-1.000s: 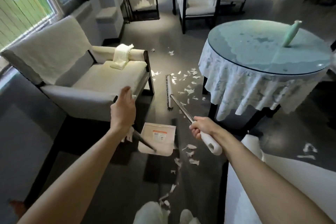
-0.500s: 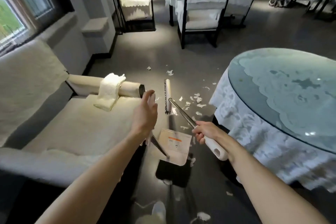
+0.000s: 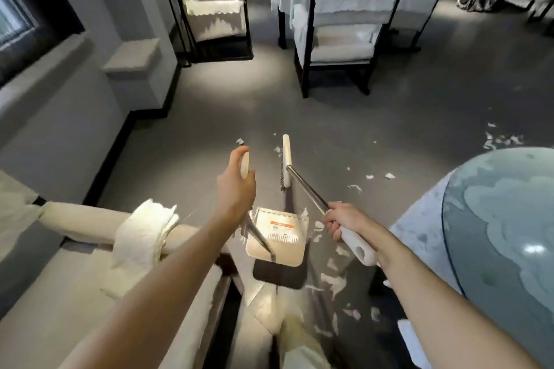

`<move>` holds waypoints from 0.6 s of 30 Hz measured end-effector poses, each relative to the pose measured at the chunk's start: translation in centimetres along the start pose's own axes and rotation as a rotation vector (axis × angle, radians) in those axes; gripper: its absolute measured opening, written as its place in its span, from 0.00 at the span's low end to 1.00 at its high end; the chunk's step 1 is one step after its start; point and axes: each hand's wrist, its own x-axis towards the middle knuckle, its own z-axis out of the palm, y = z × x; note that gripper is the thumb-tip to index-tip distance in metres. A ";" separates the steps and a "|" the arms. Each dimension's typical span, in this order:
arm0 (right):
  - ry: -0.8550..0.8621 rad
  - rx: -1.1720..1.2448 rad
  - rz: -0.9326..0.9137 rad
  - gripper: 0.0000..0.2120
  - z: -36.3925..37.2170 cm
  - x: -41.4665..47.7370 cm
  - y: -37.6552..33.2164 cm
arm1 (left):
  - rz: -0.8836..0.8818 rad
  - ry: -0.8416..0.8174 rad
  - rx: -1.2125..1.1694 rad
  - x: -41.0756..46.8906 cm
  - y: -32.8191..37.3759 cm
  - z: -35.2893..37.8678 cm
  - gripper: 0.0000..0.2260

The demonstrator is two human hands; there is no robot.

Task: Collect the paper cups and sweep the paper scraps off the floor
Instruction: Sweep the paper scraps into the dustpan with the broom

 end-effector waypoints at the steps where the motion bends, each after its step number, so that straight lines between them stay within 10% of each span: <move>1: 0.010 -0.020 0.002 0.25 -0.4 2.2 -2.3 | -0.023 0.018 -0.005 3.0 0.1 0.9 0.17; 18: -0.131 -0.154 0.060 0.24 -0.1 37.4 -34.7 | -0.201 0.139 0.041 46.2 -1.0 10.7 0.15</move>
